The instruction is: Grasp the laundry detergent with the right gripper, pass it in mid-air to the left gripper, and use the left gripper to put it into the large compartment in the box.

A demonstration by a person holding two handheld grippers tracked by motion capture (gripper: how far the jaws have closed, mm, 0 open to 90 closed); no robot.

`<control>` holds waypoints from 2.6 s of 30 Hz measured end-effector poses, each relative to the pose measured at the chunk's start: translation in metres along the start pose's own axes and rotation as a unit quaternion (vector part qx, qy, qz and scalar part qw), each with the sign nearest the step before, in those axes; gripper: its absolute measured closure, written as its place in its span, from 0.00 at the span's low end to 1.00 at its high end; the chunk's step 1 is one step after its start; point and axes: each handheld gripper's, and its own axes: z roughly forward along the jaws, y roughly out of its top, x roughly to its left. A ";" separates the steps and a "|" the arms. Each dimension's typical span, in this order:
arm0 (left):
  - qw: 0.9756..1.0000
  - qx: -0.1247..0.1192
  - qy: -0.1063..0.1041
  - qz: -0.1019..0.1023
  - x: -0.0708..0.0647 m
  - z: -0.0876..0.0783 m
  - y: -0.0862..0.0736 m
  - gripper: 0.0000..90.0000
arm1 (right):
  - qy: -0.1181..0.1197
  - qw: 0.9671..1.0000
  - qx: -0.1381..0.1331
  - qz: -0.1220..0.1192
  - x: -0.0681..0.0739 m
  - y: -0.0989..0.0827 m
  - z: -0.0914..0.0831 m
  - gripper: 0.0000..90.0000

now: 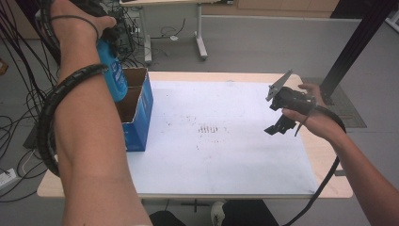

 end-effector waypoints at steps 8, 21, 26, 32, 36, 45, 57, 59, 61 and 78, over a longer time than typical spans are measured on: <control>1.000 0.005 -0.005 0.003 0.002 0.011 -0.002 0.41 | 0.000 1.000 0.000 -0.004 0.002 0.002 0.000 0.06; 1.000 0.007 -0.008 0.004 0.002 0.035 -0.005 0.41 | -0.001 1.000 0.000 -0.006 0.003 0.003 0.001 0.06; 1.000 0.011 -0.009 0.005 0.002 0.048 -0.006 0.41 | -0.001 1.000 0.000 -0.005 0.004 0.002 0.002 0.06; 1.000 0.019 -0.008 0.007 0.002 0.068 -0.009 0.41 | -0.003 1.000 0.005 -0.007 0.005 0.002 0.003 0.06; 1.000 0.021 -0.013 0.009 0.002 0.080 -0.012 0.41 | -0.003 1.000 0.007 -0.008 0.005 0.003 0.004 0.06; 1.000 0.020 -0.012 0.014 0.001 0.108 -0.017 0.41 | -0.001 1.000 0.010 -0.010 0.007 0.005 0.007 0.06; 0.999 0.022 -0.010 0.021 -0.004 0.142 -0.023 0.41 | -0.002 1.000 0.014 -0.004 0.006 0.003 0.008 0.06; 0.999 0.022 -0.010 0.022 -0.005 0.146 -0.024 0.41 | -0.003 1.000 0.014 -0.003 0.006 0.002 0.009 0.06; 0.999 0.023 -0.011 0.022 -0.005 0.152 -0.026 0.41 | -0.002 1.000 0.016 -0.004 0.005 0.002 0.009 0.06; 0.999 0.020 -0.009 0.028 -0.003 0.180 -0.035 0.41 | 0.001 1.000 0.019 -0.001 0.005 -0.001 0.012 0.06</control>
